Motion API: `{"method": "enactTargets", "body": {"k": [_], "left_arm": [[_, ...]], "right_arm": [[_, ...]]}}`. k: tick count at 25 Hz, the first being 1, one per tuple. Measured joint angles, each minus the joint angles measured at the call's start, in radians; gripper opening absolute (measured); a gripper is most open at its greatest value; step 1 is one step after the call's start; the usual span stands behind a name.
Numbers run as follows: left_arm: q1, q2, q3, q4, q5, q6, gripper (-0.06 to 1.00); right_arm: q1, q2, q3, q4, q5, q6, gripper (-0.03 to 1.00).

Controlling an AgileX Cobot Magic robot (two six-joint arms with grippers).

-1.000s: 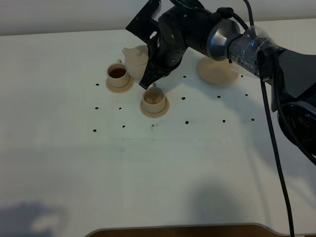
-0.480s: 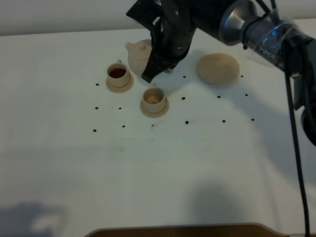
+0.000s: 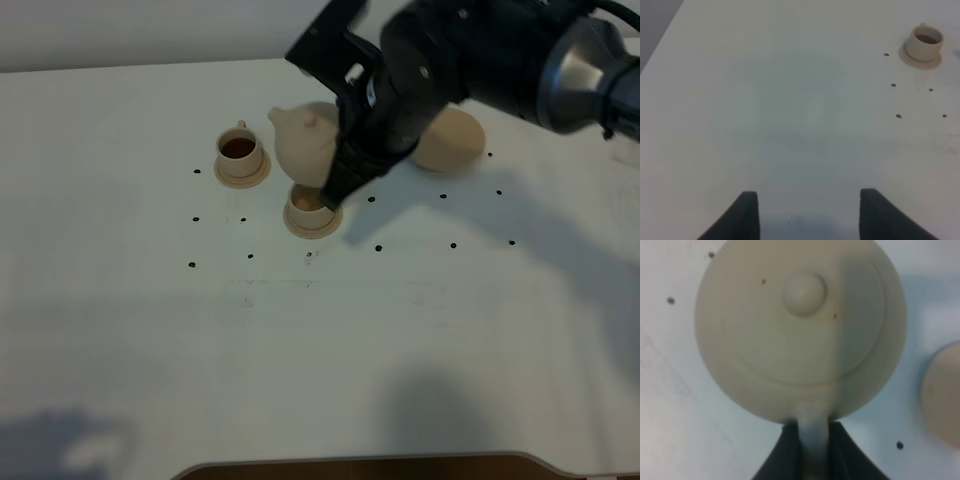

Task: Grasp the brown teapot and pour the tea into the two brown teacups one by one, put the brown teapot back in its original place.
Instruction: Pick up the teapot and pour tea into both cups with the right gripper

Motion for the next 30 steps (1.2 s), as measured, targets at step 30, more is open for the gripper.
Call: {"method": "enactTargets", "body": {"k": [30], "left_arm": [[0.0, 0.0, 0.0, 0.0, 0.0, 0.001, 0.49]], "right_arm": [[0.04, 0.059, 0.266, -0.691, -0.205, 0.096, 0.11]]}}
